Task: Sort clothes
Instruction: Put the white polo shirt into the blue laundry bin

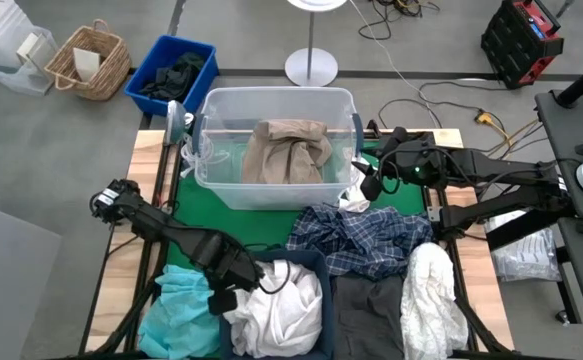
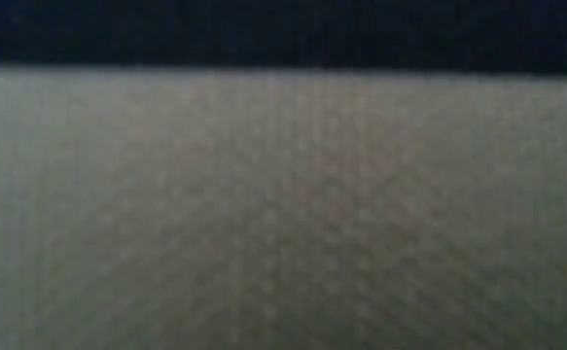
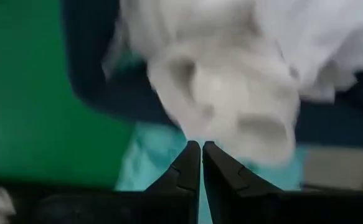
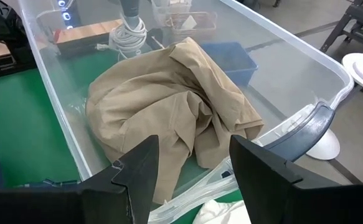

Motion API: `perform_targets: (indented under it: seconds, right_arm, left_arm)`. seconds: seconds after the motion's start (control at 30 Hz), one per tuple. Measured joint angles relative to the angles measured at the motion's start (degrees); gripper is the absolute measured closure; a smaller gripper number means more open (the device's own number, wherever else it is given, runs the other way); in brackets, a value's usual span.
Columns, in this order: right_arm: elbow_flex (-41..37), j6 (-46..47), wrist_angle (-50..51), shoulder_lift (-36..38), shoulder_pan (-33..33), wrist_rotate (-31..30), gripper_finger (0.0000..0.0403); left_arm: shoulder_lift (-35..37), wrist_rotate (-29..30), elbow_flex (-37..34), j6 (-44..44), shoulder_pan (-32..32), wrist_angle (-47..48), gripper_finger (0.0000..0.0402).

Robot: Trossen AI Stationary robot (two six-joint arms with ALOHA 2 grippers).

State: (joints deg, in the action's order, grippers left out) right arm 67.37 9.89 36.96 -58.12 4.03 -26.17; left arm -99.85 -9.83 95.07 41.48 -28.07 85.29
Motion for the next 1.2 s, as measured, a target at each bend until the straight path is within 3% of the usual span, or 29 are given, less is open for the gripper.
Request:
perform_targets:
  seconds: [0.07, 0.27, 0.7, 0.87, 1.07, 1.2]
  right_arm:
    - [-0.04, -0.01, 0.01, -0.11, 0.00, 0.00, 0.0213]
    - [-0.15, 0.06, 0.01, -0.14, 0.00, -0.02, 0.0213]
    - [-0.46, 0.14, 0.01, -0.16, 0.00, -0.04, 0.0213]
    - [-0.56, 0.60, 0.01, -0.16, 0.00, -0.04, 0.0213]
    - [-0.73, 0.70, -0.01, -0.16, 0.00, -0.04, 0.0213]
    - [-0.76, 0.70, 0.00, -0.19, 0.00, -0.04, 0.0213]
  left_arm:
    - [0.00, -2.81, -0.06, 2.36, -0.25, 0.34, 0.0402]
    - [0.00, -3.23, -1.29, 6.33, -0.58, -4.81, 0.0402]
    - [0.00, -12.61, -2.95, 16.40, -0.62, -1.46, 0.0402]
    - [-0.19, -8.77, -3.17, 13.51, -0.64, -3.95, 0.0402]
    - [-1.16, -8.95, -5.60, 12.65, -0.49, -9.23, 0.0402]
    - [-1.16, -2.94, -6.62, 10.32, -0.33, -13.82, 0.0402]
